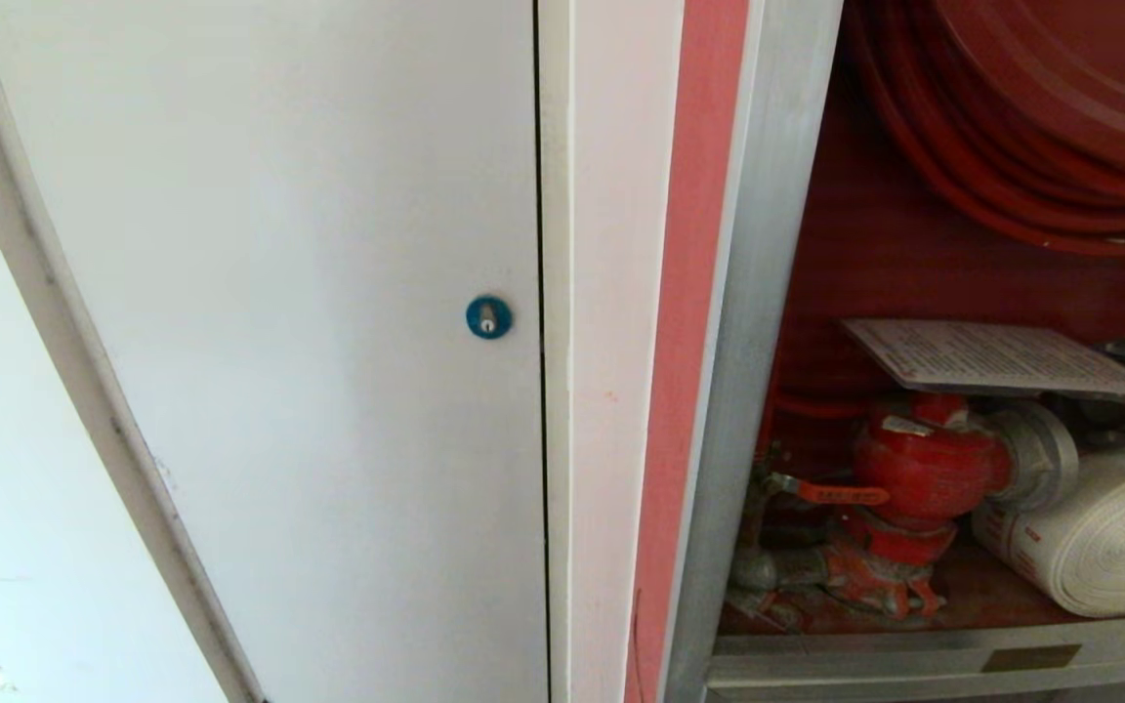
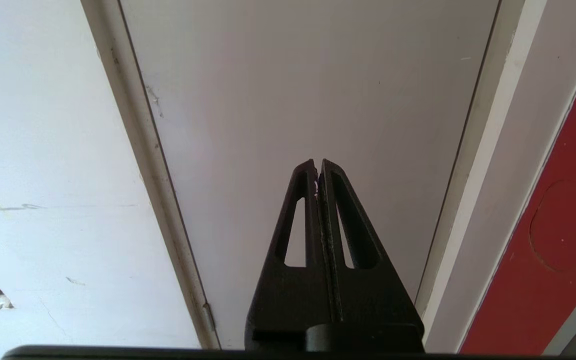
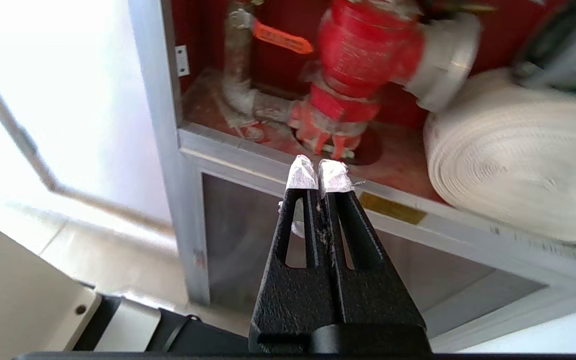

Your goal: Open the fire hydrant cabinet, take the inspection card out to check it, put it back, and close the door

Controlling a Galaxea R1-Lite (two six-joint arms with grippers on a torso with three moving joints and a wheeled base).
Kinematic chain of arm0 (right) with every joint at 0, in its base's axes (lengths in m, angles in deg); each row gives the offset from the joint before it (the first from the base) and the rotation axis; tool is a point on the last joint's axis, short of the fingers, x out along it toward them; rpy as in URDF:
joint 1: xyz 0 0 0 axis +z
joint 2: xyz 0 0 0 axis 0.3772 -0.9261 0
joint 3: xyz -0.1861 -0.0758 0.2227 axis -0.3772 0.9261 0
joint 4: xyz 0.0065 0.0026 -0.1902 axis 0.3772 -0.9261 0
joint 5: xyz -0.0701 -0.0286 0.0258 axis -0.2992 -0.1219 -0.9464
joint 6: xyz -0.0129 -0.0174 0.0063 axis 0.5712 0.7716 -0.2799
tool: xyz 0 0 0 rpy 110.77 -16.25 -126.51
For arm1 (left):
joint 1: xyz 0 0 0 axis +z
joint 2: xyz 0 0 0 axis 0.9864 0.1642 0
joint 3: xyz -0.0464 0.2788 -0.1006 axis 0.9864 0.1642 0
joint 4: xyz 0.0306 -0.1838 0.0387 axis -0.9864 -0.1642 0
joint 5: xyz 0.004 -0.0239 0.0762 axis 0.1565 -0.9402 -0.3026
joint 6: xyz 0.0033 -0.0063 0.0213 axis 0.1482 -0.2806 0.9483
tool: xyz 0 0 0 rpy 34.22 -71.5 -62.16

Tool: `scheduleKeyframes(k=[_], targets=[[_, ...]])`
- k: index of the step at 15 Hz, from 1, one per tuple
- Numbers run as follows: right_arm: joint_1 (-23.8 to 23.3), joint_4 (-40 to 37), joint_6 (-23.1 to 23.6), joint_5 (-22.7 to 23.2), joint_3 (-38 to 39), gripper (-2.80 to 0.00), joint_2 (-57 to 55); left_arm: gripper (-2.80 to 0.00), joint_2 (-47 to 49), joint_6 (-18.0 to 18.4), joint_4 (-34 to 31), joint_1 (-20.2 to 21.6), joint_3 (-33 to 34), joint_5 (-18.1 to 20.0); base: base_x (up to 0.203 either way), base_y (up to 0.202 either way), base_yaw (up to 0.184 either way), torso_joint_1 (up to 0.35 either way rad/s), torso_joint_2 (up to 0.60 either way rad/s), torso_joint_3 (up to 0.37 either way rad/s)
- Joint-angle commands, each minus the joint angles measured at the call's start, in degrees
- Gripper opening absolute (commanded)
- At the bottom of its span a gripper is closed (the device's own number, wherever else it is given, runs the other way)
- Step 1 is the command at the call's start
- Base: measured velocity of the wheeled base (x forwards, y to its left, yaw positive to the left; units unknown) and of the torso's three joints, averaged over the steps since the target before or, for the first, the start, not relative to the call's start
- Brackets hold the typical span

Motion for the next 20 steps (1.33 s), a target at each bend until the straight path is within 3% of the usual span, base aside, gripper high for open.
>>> scheduleKeyframes(k=[1,6,9,14,16,20], targets=[[-0.04,0.89,-1.92,-0.6,5.4,-2.8,9.59,-2.8,0.07,0.0,0.03,0.0,1.32,0.0,0.0,0.0,0.0,0.0,0.0,0.0],[-0.34,16.57,-5.31,-3.89,18.62,-2.8,14.47,-2.8,0.07,0.0,0.03,0.0,1.32,0.0,0.0,0.0,0.0,0.0,0.0,0.0],[-0.39,24.44,-8.87,-4.06,22.06,-2.8,15.99,-2.8,0.07,0.0,0.03,0.0,1.32,0.0,0.0,0.0,0.0,0.0,0.0,0.0],[-0.48,26.87,-11.36,-4.82,27.25,-2.8,21.77,-2.8,0.07,0.0,0.03,0.0,1.32,0.0,0.0,0.0,0.0,0.0,0.0,0.0],[-0.48,30.96,-14.32,-8.38,30.11,-2.8,21.71,-2.8,0.07,-0.07,0.03,0.0,1.32,0.0,0.0,0.0,0.0,0.0,0.0,0.0],[-0.48,39.93,-13.91,-9.23,39.31,-2.8,21.71,-2.8,0.07,0.0,0.03,0.0,1.32,0.0,0.0,0.0,0.0,0.0,0.0,0.0]])
